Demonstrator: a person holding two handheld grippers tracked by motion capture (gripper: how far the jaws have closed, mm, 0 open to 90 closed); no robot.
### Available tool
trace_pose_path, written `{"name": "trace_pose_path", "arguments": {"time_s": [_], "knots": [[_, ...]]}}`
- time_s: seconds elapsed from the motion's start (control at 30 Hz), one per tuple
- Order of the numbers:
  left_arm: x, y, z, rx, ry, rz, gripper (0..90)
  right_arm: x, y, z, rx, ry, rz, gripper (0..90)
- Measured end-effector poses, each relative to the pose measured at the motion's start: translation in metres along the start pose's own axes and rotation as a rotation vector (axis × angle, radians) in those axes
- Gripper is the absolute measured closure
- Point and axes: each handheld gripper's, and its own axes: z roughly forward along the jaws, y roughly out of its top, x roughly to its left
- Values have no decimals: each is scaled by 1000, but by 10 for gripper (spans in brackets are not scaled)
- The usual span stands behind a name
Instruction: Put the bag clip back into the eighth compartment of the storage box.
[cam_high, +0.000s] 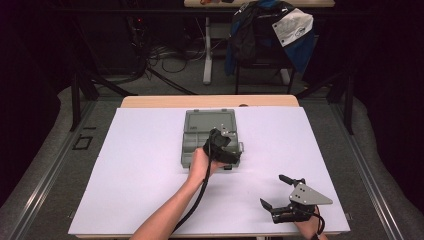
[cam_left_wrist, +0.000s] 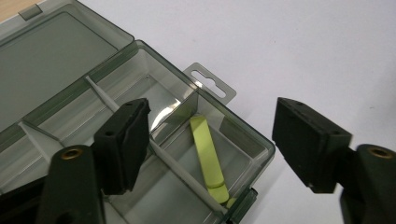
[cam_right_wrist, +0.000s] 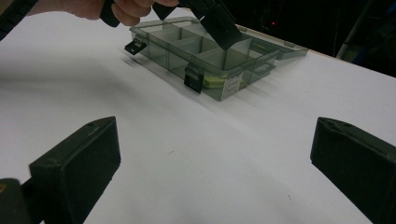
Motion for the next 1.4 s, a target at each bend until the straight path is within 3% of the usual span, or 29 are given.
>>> {"name": "trace_pose_path", "arguments": {"time_s": [0.07,0.17,0.43,1.0,1.4], "knots": [[0,-1,-3,0,-10,8,186,0,0,0,-1,0,-1,12],[1,-3,-9,-9,-10,19,156,0,0,-1,0,-1,1,13],[0,-8,-25,-26,-3,46,124,1,0,0,1,0,-1,13],[-1,-32,-61,-46,37,94,117,1,0,1,2,-1,-1,13],[2,-64,-96,-64,89,119,111,1,0,0,2,-4,1,13]]}}
